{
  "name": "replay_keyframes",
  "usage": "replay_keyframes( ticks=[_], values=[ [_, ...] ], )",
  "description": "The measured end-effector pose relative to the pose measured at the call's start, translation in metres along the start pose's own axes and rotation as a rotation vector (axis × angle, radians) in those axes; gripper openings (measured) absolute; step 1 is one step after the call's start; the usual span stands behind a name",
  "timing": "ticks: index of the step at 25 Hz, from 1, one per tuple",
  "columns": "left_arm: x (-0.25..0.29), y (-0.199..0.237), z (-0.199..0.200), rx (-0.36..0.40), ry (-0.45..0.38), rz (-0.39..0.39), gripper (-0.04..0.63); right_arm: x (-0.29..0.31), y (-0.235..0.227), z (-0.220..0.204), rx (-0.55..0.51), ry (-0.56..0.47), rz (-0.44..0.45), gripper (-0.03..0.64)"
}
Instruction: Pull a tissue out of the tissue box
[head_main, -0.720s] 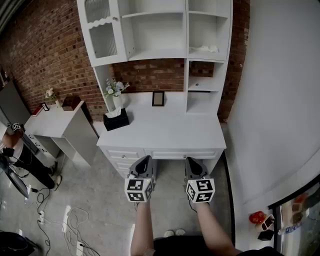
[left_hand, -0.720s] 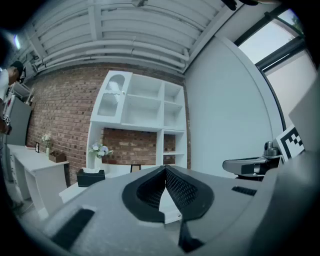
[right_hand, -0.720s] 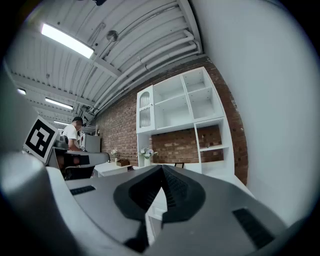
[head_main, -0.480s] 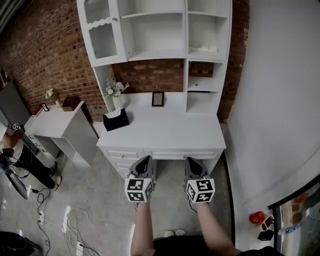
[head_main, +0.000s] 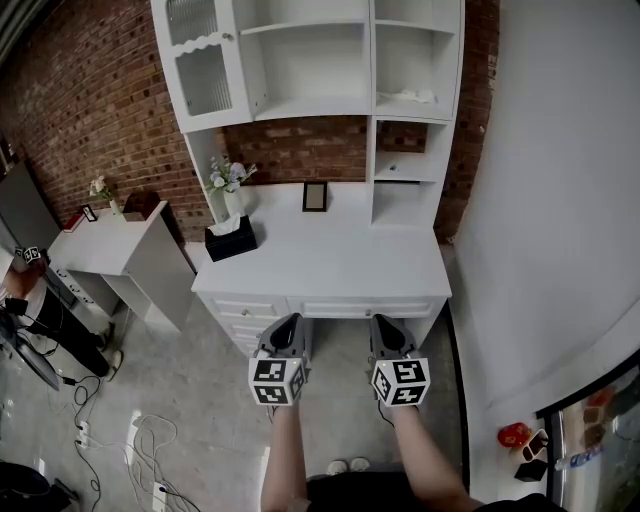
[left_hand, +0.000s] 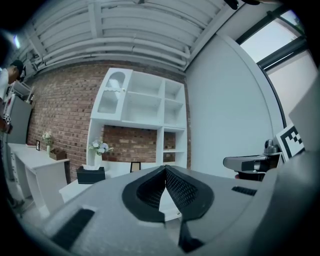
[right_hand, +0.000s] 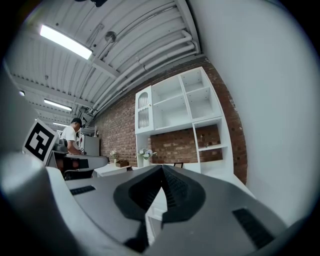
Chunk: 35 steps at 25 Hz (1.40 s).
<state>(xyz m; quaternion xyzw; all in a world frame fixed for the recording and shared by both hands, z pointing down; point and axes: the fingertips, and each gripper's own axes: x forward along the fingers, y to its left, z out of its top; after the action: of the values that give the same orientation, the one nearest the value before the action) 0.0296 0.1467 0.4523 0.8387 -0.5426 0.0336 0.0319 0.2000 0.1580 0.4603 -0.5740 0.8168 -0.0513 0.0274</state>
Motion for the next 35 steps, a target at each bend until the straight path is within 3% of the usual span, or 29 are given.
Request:
replay_keyframes(
  ticks=[19, 24, 30, 35],
  values=[
    [-0.005, -0.007, -0.014, -0.054, -0.024, -0.033, 0.015, -0.003, -0.015, -0.008, 0.052, 0.018, -0.032, -0.002],
    [-0.01, -0.002, -0.019, -0.075, -0.022, -0.006, 0.162, -0.004, -0.016, -0.011, 0.059, 0.025, -0.032, -0.002],
    [-0.012, 0.001, -0.029, -0.065, -0.001, 0.039, 0.23, -0.003, -0.021, -0.015, 0.073, 0.028, -0.027, -0.002],
    [-0.011, 0.001, -0.029, -0.053, 0.008, 0.056, 0.245, -0.001, -0.028, -0.016, 0.096, 0.02, -0.019, -0.002]
  ],
)
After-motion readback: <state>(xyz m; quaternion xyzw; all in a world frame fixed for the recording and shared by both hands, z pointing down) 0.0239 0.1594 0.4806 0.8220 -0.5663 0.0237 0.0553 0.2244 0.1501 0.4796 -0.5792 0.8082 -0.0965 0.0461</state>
